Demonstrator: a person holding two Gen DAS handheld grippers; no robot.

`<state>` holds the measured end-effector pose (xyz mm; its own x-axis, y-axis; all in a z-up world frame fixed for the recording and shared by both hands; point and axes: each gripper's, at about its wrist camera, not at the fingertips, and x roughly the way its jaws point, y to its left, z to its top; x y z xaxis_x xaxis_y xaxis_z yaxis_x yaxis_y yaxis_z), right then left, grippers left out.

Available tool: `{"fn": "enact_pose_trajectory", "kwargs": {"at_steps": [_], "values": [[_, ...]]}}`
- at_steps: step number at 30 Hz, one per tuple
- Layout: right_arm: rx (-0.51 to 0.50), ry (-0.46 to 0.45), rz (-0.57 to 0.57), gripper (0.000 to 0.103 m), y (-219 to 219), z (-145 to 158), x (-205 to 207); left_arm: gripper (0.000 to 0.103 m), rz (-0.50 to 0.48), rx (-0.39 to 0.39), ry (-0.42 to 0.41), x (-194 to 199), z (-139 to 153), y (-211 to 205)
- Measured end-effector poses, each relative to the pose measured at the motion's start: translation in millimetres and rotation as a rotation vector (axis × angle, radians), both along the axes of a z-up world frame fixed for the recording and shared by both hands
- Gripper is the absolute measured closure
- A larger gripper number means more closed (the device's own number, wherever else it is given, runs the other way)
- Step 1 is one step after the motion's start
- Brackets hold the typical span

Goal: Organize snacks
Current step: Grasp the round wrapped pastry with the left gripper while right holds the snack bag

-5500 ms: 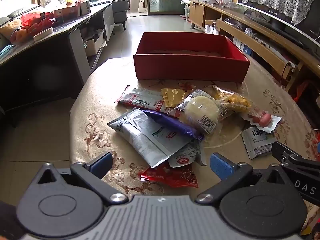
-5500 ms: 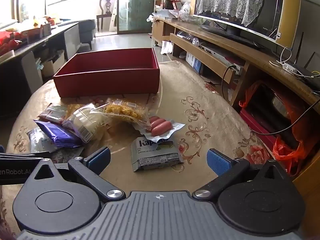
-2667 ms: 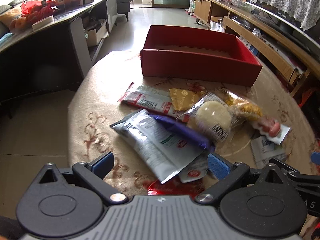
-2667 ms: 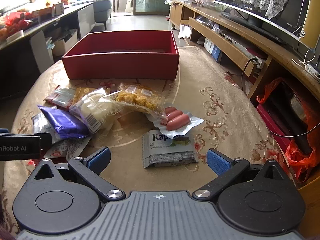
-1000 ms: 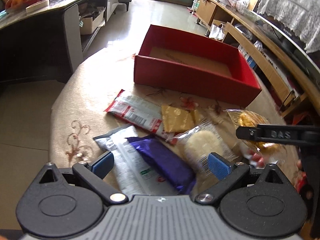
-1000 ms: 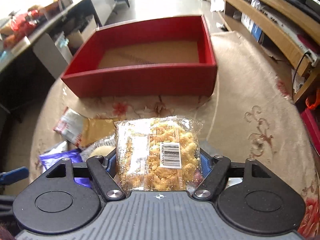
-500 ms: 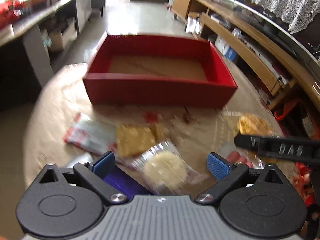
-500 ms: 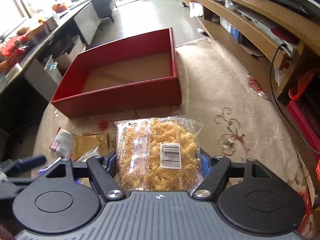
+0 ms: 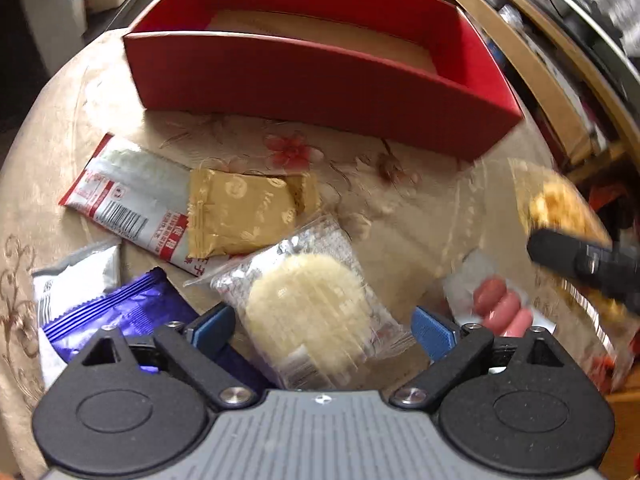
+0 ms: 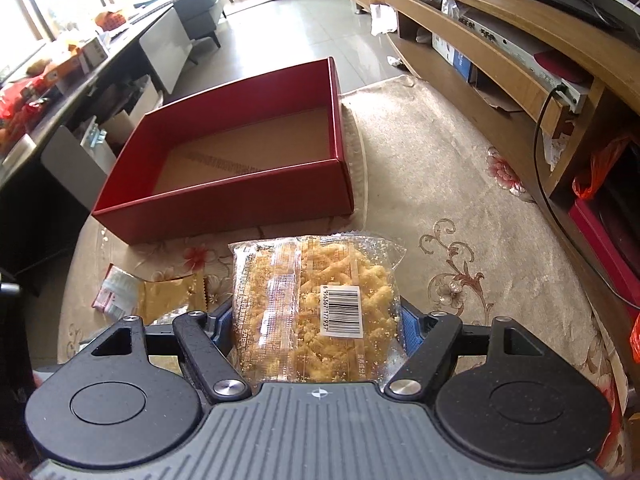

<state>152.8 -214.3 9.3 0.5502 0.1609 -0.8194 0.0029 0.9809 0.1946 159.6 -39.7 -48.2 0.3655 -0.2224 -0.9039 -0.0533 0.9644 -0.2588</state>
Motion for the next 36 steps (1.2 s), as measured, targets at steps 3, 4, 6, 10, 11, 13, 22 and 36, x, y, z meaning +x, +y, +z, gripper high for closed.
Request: {"fn": "enact_pose_trajectory", "kwargs": {"at_steps": [3,4,6,10,11,13,22,36], "values": [[0.005,0.004,0.008,0.023,1.8,-0.4,0.3,0.015,0.037,-0.026,-0.002,2.8,1.4,9.7],[0.005,0.004,0.011,0.023,1.8,-0.9,0.2,0.015,0.04,-0.032,-0.002,4.4,1.4,10.6],[0.002,0.006,0.016,0.023,3.1,-1.4,0.2,0.015,0.035,-0.027,-0.003,5.0,1.2,9.9],[0.0,0.008,0.023,0.023,5.0,-1.4,1.2,0.03,0.009,0.033,-0.027,1.4,2.6,2.1],[-0.001,0.008,0.026,0.023,5.6,-1.1,1.3,0.033,0.005,0.031,-0.03,0.0,3.6,1.6],[-0.003,0.007,0.032,0.023,7.8,-0.4,1.3,0.042,-0.004,0.024,-0.03,-3.2,6.5,3.2],[-0.023,-0.011,0.035,0.024,9.6,2.2,-0.6,0.047,-0.071,0.096,-0.066,-10.9,9.2,-6.7],[-0.034,0.01,0.035,0.024,11.7,-3.3,2.6,0.049,-0.096,0.126,-0.066,-15.9,2.3,-15.1]]}}
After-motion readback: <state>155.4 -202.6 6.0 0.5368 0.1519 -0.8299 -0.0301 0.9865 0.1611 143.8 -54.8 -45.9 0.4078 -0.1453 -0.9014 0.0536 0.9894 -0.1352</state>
